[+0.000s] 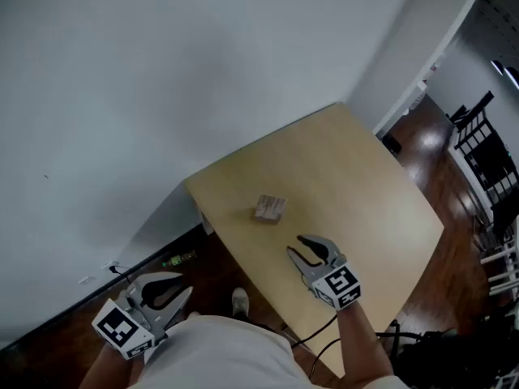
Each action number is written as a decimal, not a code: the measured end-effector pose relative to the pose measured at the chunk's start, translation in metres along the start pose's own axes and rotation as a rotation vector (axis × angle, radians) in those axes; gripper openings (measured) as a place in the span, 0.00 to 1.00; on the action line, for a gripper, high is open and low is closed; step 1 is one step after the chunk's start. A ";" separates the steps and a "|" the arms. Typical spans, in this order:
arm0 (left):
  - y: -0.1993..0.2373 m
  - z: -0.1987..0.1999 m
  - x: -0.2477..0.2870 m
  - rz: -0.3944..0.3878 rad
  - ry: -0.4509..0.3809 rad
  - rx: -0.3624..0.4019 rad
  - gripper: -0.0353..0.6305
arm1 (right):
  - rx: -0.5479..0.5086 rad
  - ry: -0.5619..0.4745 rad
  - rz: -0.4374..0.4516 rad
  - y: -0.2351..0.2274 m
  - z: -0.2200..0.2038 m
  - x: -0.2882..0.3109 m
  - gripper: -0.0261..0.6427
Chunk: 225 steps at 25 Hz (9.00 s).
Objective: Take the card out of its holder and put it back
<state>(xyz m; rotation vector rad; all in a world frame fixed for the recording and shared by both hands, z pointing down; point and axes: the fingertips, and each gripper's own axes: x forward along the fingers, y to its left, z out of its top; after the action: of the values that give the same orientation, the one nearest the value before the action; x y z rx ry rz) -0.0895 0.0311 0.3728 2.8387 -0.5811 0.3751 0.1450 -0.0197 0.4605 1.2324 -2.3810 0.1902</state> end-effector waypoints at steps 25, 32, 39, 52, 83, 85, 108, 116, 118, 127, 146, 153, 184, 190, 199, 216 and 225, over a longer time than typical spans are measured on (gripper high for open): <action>0.022 0.018 0.030 0.290 0.036 -0.112 0.16 | -0.024 0.136 0.293 -0.112 -0.072 0.153 0.22; 0.023 0.015 0.029 0.318 0.046 -0.127 0.16 | -0.016 0.122 0.357 -0.106 -0.070 0.157 0.10; 0.021 0.016 0.026 0.320 0.041 -0.117 0.16 | 0.004 0.099 0.362 -0.105 -0.065 0.151 0.07; 0.025 0.014 0.022 0.267 0.022 -0.105 0.16 | 0.020 0.015 0.276 -0.118 -0.022 0.122 0.07; 0.035 -0.043 -0.104 -0.030 -0.020 -0.040 0.16 | -0.072 -0.011 0.181 0.187 0.074 -0.032 0.07; 0.038 -0.052 -0.108 -0.041 -0.011 -0.039 0.16 | -0.063 0.000 0.191 0.212 0.071 -0.036 0.07; 0.033 -0.031 -0.077 0.030 -0.054 -0.074 0.16 | 0.000 -0.029 0.157 0.081 0.066 -0.008 0.07; 0.051 -0.015 -0.034 0.126 -0.048 -0.089 0.16 | -0.032 -0.010 0.150 -0.029 0.050 0.036 0.07; 0.052 -0.013 -0.026 0.152 -0.041 -0.096 0.16 | -0.037 -0.001 0.156 -0.050 0.043 0.046 0.07; 0.052 -0.002 0.006 0.235 -0.009 -0.112 0.16 | -0.029 0.030 0.225 -0.103 0.006 0.093 0.07; 0.051 -0.007 0.023 0.308 0.039 -0.155 0.16 | -0.002 0.041 0.318 -0.115 -0.020 0.124 0.07; 0.056 -0.003 0.031 0.290 0.037 -0.150 0.16 | 0.005 0.049 0.310 -0.116 -0.020 0.123 0.07; 0.065 -0.006 0.028 0.296 0.064 -0.163 0.16 | 0.076 0.095 0.342 -0.120 -0.071 0.146 0.07; 0.068 -0.006 0.026 0.276 0.069 -0.158 0.16 | 0.070 0.101 0.299 -0.124 -0.069 0.146 0.08; 0.077 -0.013 0.012 0.222 0.058 -0.143 0.16 | 0.072 0.046 0.163 -0.128 -0.043 0.136 0.10; 0.075 -0.018 -0.036 0.041 0.031 -0.028 0.16 | 0.082 -0.057 -0.065 -0.004 0.025 0.029 0.11; 0.048 -0.035 -0.060 -0.076 0.020 0.014 0.16 | 0.121 -0.081 -0.120 0.121 0.031 -0.035 0.12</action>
<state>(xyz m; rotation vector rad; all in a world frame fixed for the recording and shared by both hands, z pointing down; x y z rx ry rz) -0.1691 0.0186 0.3962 2.8569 -0.4676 0.3957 0.0556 0.0682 0.4271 1.4596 -2.3844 0.2537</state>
